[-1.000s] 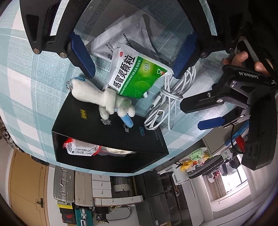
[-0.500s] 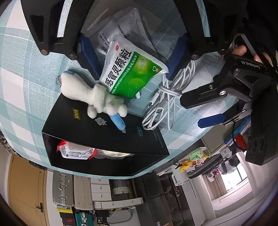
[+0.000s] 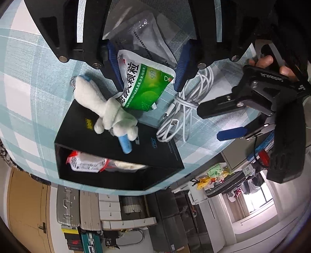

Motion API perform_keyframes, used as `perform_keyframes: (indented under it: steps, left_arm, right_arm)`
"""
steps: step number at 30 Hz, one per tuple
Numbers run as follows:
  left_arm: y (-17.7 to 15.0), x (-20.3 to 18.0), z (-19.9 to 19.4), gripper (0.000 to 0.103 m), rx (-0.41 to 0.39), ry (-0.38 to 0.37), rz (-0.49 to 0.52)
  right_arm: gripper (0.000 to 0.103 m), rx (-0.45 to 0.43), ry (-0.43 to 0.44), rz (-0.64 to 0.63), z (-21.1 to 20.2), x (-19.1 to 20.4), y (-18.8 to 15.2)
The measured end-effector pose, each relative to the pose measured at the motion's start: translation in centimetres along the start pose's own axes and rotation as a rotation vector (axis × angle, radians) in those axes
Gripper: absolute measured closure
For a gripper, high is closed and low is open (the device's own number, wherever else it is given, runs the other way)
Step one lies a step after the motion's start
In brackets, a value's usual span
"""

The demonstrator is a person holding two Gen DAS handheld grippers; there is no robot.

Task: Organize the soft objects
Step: 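Grasp the green medicine packet with the right tool while the left tool grasps the white cable coil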

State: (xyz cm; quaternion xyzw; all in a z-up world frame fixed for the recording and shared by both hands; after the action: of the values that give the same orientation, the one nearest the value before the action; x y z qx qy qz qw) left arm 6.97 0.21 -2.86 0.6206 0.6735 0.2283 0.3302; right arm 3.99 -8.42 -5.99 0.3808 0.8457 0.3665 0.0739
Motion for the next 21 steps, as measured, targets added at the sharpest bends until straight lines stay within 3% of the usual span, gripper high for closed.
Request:
perform_keyframes:
  steps: [9,16,18,21]
  left_arm:
    - [-0.1,-0.6,0.0,0.000,0.021,-0.002,0.008]
    - [-0.4,-2.0,1.4,0.001,0.071,-0.002,0.038]
    - [-0.5,-2.3,1.7,0.003,0.085,0.006,0.040]
    - [-0.7,-2.8,2.1,0.015,0.105,0.002,0.053]
  right_arm:
    - [0.051,-0.179,0.039,0.001,-4.1,-0.2,1.1]
    - [0.051,-0.240,0.031,0.024,-5.8,-1.0,1.6]
    - [0.051,-0.240,0.026,0.026,-5.6,-0.9,1.8]
    - [0.051,-0.233,0.022,0.037,-5.4,-1.1,1.7]
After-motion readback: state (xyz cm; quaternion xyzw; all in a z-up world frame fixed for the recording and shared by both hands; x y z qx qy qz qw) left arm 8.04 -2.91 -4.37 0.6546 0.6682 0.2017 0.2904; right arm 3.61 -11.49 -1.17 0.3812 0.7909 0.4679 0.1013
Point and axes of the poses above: each gripper's, at about its wrist camera, not at the fingertips, and z roughly the way its jaws point, x to its left, y to its top, the point moved 4 cm from there along z, roughly the way its jaws point, and after that the axes turned 4 degrees about -y, right-handed, at the moved point
